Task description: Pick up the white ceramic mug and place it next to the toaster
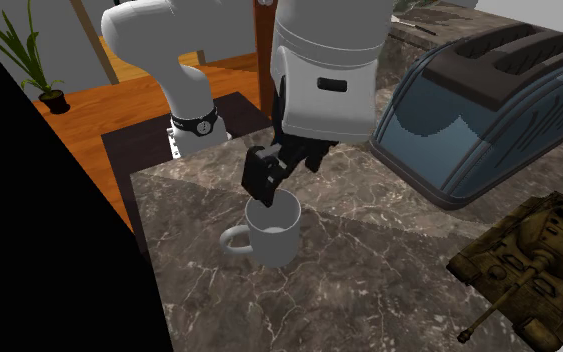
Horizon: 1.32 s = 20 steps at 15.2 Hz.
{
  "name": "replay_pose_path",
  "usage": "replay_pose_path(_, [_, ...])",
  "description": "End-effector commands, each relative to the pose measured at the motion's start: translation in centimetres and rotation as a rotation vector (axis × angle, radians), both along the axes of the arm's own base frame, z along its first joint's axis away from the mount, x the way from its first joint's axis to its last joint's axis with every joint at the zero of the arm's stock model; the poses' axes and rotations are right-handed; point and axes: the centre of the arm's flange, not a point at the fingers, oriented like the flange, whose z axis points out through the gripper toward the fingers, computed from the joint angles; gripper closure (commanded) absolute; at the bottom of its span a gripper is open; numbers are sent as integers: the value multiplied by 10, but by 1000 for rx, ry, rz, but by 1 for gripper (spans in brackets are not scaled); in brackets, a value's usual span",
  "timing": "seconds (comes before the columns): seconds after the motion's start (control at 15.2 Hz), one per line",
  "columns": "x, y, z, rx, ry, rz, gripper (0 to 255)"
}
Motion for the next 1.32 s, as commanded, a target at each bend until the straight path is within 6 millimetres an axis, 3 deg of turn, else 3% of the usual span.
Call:
replay_pose_path(0.0, [8,1,-16,0,11,11,0])
replay_pose_path(0.46, [2,-1,-51,0,11,11,0])
replay_pose_path(0.92, [3,-1,-51,0,11,11,0])
replay_pose_path(0.99, [3,-1,-51,0,11,11,255])
replay_pose_path(1.25, [3,-1,-51,0,11,11,255])
